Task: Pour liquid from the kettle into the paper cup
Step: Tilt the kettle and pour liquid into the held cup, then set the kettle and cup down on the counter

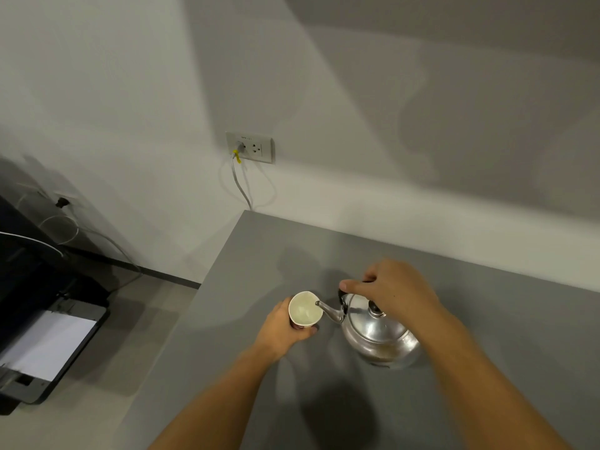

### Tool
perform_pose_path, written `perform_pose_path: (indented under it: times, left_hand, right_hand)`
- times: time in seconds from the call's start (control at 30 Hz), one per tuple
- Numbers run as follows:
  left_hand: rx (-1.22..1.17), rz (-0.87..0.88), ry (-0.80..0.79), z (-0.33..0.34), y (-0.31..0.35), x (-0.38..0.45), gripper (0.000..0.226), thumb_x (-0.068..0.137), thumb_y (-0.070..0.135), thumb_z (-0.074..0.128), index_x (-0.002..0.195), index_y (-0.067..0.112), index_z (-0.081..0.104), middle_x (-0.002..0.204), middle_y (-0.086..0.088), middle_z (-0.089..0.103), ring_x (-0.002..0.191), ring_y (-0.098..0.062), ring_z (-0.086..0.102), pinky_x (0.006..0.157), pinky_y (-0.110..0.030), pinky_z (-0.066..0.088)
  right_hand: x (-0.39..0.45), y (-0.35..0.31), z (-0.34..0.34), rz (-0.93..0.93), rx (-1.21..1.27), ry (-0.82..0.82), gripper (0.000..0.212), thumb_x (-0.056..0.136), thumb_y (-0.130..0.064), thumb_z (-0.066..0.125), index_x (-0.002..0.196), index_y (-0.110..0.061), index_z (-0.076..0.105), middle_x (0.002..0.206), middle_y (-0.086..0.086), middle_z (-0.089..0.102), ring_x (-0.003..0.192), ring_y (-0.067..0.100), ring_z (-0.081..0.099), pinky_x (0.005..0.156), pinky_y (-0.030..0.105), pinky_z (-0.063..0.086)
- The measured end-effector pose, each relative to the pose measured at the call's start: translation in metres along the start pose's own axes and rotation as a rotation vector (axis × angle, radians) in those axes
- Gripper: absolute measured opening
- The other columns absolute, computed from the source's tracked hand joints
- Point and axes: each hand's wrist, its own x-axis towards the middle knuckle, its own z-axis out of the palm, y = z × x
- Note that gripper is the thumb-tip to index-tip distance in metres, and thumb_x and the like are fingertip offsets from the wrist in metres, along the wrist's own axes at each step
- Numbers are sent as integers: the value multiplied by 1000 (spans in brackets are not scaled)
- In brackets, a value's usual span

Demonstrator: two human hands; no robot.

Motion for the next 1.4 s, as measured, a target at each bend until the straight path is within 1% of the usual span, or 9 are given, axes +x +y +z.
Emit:
perform_pose_path:
  times: [0.1, 0.27, 0.4, 0.5, 0.67, 0.8, 0.93, 1.17, 1.4]
  left_hand:
    - [-3, -4, -29, 1, 3, -2, 70, 64, 33, 91, 127, 26, 62, 120, 4, 71, 111, -14, 68, 100, -41, 54]
    - [-6, -10, -25, 3, 1, -4, 71, 57, 43, 89, 122, 30, 62, 115, 9, 72, 107, -11, 68, 97, -40, 56]
    - [5, 46, -28, -1, 25, -12, 68, 59, 43, 91, 121, 36, 62, 112, 11, 72, 104, -7, 69, 93, -34, 57]
    - [11, 52, -22, -4, 28, -5, 66, 63, 37, 92, 122, 31, 63, 112, 9, 73, 104, -10, 70, 93, -34, 57]
    - [8, 34, -24, -7, 23, -7, 66, 65, 32, 92, 123, 32, 62, 111, 11, 73, 102, -4, 69, 90, -27, 54]
    - [16, -15, -37, -10, 19, -9, 69, 68, 28, 93, 129, 24, 61, 117, 6, 72, 108, -14, 68, 98, -35, 54]
    - [4, -41, -48, -11, 13, -15, 68, 72, 16, 90, 133, 14, 60, 124, -4, 72, 115, -22, 68, 106, -43, 51]
    - [129, -68, -37, -18, 11, -24, 45, 88, 12, 72, 131, 12, 61, 123, -4, 72, 111, -21, 69, 99, -34, 53]
    - [244, -97, -1, -29, 12, -10, 33, 99, 11, 53, 129, 18, 65, 124, -1, 73, 110, -20, 68, 92, -25, 47]
  right_hand:
    - [-10, 17, 1, 10, 76, 49, 65, 73, -69, 74, 47, -18, 45, 37, -4, 43, 37, 8, 38, 45, 28, 27]
    - [-29, 42, 5, 21, 223, 52, 55, 73, -69, 75, 55, -19, 63, 45, -9, 58, 39, 1, 47, 48, 24, 31]
    - [-56, 59, -5, 30, 354, 128, 42, 75, -66, 77, 59, -27, 71, 54, -1, 65, 44, 4, 48, 53, 27, 38]
    - [-53, 64, -4, 14, 378, 140, 50, 77, -64, 76, 62, -16, 72, 61, 11, 65, 49, 9, 46, 56, 32, 38]
    - [-54, 67, 4, 33, 485, 136, 41, 80, -57, 78, 67, -18, 77, 60, 7, 67, 50, 8, 52, 56, 32, 43]
    - [-56, 71, 11, 67, 536, 141, 42, 80, -57, 78, 65, -17, 77, 46, -7, 57, 42, 3, 45, 54, 29, 39]
    - [-59, 76, 18, 98, 546, 140, 46, 79, -60, 77, 64, -16, 76, 45, -7, 54, 42, 5, 45, 53, 30, 43]
    - [-69, 83, 21, 96, 556, 162, 55, 80, -59, 78, 49, -18, 60, 40, -9, 49, 39, 4, 39, 50, 27, 37]
    - [-58, 90, 13, 119, 585, 177, 65, 77, -61, 78, 60, -1, 59, 45, -6, 42, 43, 9, 37, 52, 29, 34]
